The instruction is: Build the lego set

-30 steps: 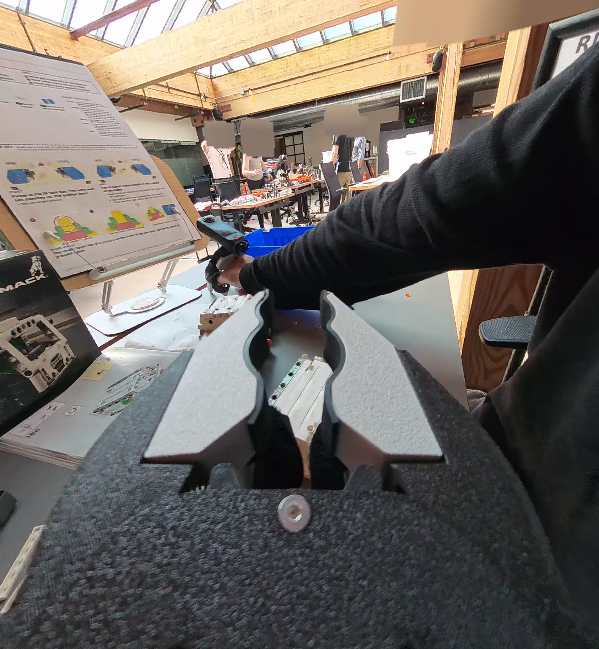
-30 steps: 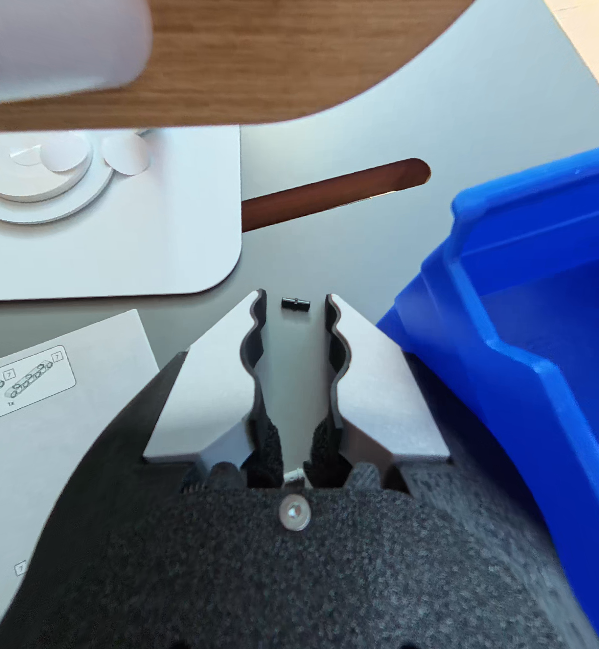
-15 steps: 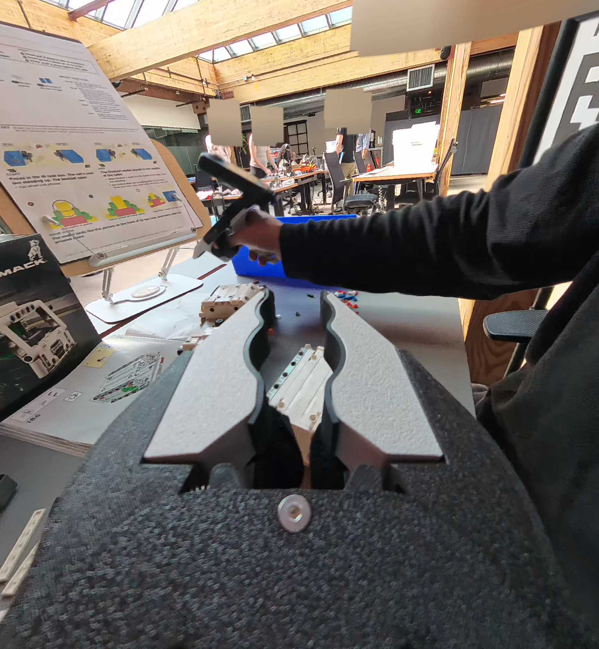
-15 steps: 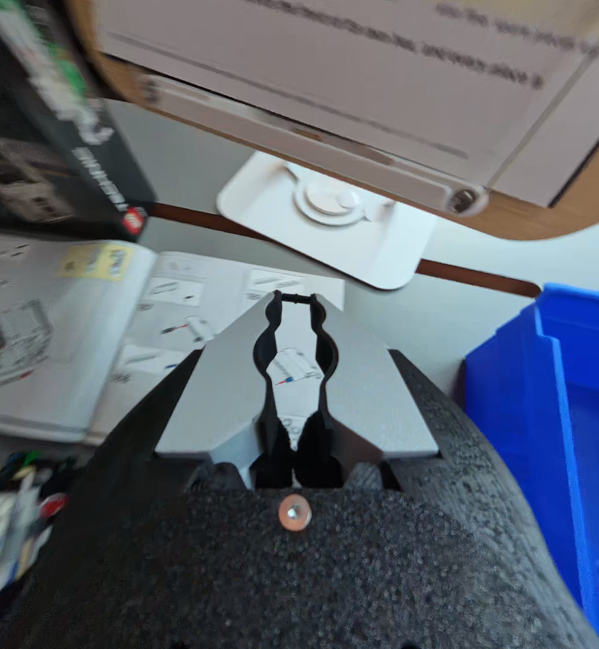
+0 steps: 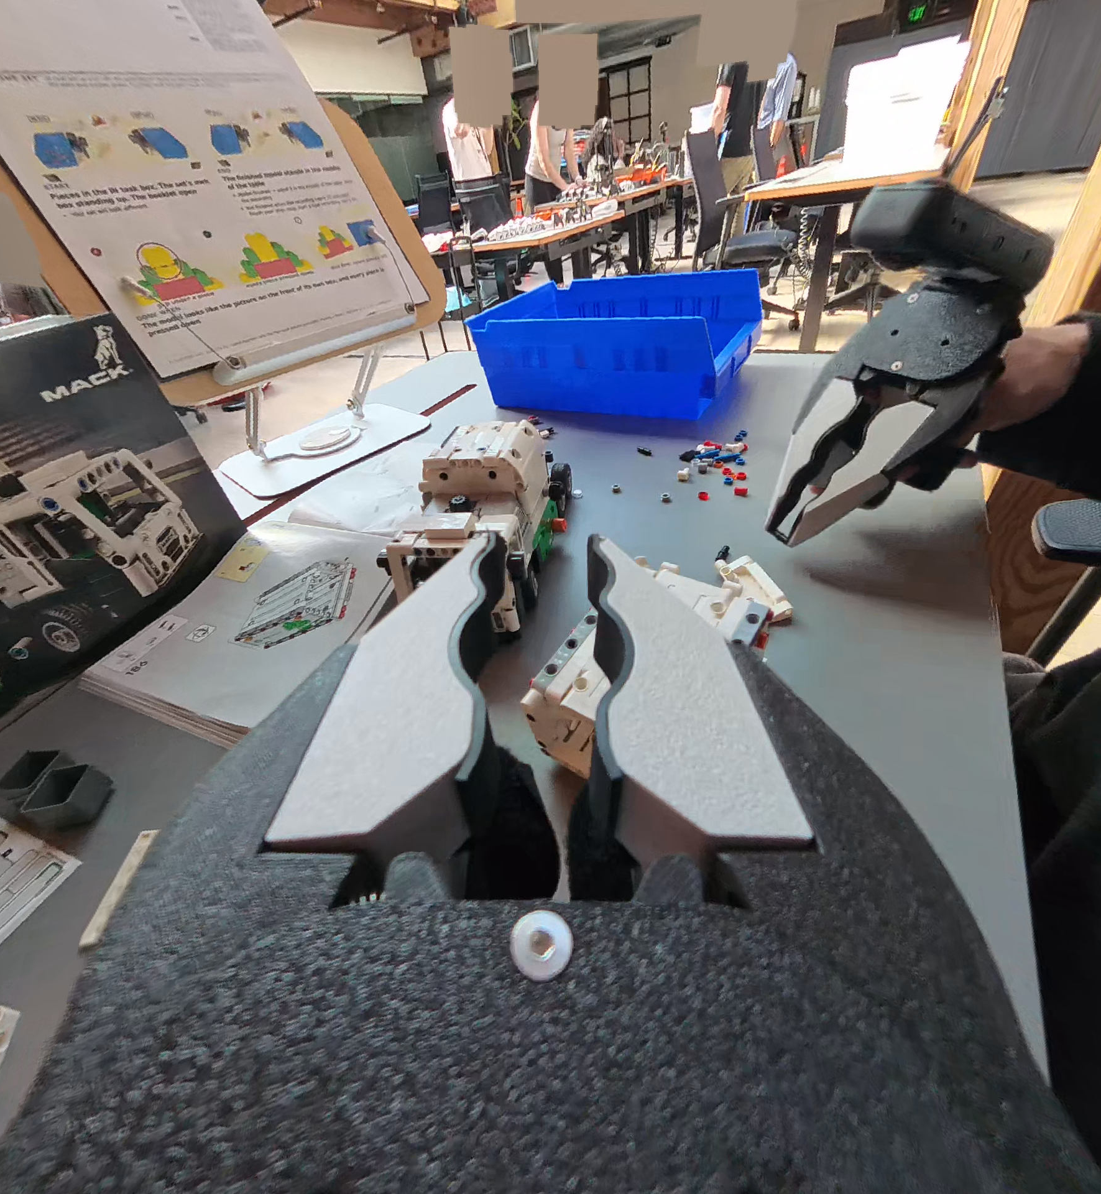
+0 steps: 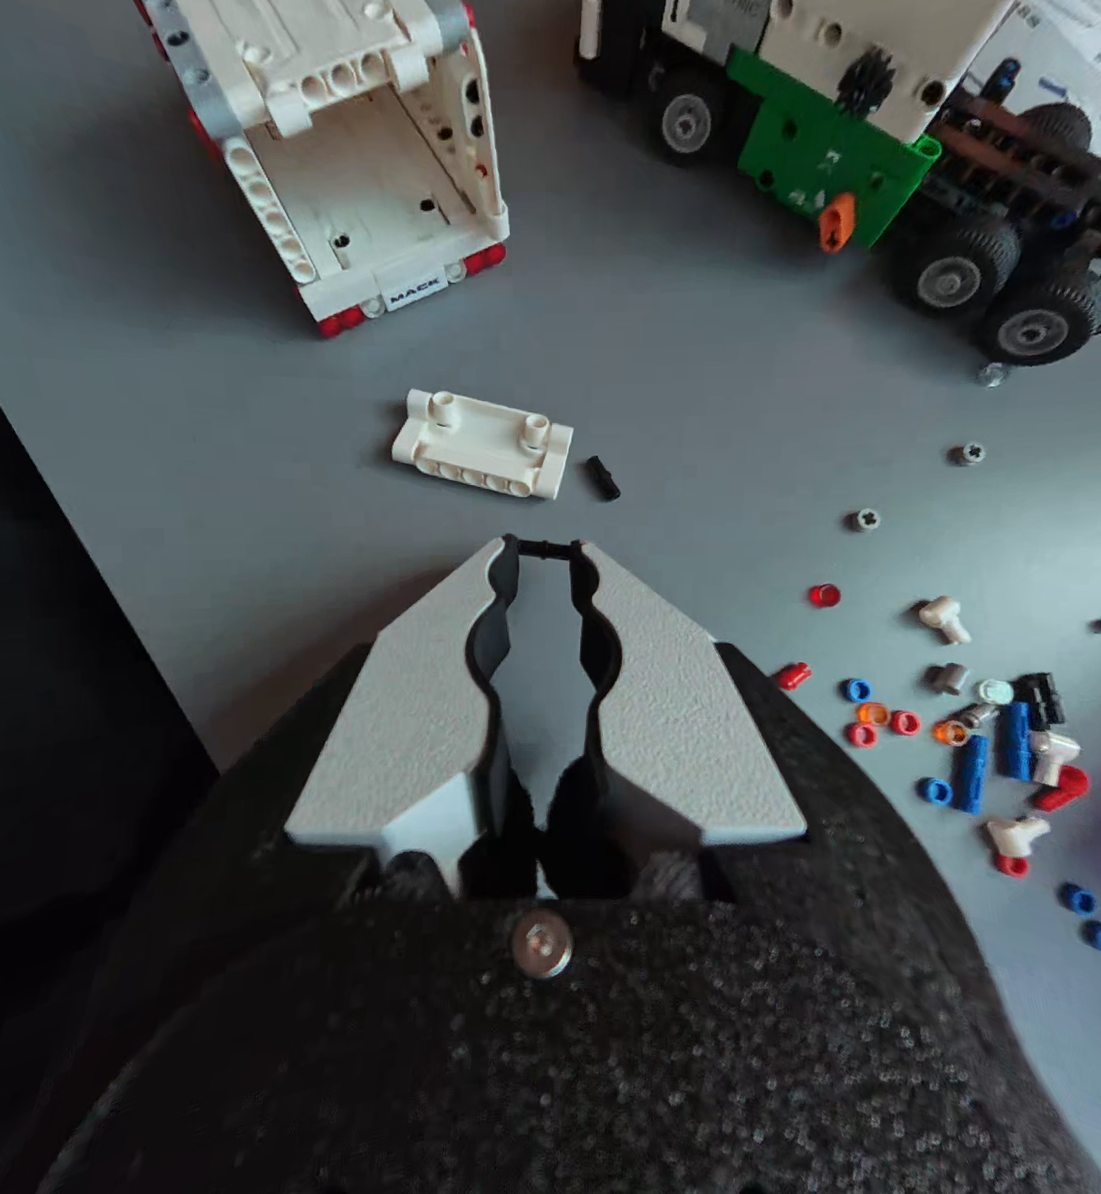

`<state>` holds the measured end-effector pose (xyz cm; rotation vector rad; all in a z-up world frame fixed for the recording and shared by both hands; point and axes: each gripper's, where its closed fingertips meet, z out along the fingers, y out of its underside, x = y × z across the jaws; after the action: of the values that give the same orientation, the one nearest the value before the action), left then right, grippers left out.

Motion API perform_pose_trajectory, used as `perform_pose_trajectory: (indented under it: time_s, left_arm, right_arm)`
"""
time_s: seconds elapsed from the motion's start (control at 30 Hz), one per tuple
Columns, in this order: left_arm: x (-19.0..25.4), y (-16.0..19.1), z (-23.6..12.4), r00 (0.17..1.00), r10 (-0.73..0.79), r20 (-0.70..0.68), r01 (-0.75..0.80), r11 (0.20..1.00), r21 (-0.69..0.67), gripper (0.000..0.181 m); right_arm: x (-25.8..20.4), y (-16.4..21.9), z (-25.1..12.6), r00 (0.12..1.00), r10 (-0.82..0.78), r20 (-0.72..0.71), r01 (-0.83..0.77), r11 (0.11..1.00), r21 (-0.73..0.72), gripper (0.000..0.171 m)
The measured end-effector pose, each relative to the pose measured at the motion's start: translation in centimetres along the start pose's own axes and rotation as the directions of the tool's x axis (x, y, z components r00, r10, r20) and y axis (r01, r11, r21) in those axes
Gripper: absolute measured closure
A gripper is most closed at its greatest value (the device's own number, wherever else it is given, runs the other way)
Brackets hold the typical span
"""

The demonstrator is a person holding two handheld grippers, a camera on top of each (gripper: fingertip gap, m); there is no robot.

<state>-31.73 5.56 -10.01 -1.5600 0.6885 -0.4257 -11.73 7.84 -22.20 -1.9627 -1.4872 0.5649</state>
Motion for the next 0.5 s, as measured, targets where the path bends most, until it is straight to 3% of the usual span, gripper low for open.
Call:
perform_pose_trajectory:
  time_s: [0.5]
  left_arm:
    - [-5.4,-0.7,2.9,0.983,-0.166,0.080,0.170,0.984,-0.056,0.160]
  right_arm:
    - [0.8,-0.3,2.2,0.998,-0.053,0.047,0.051,0.997,0.051,0.156]
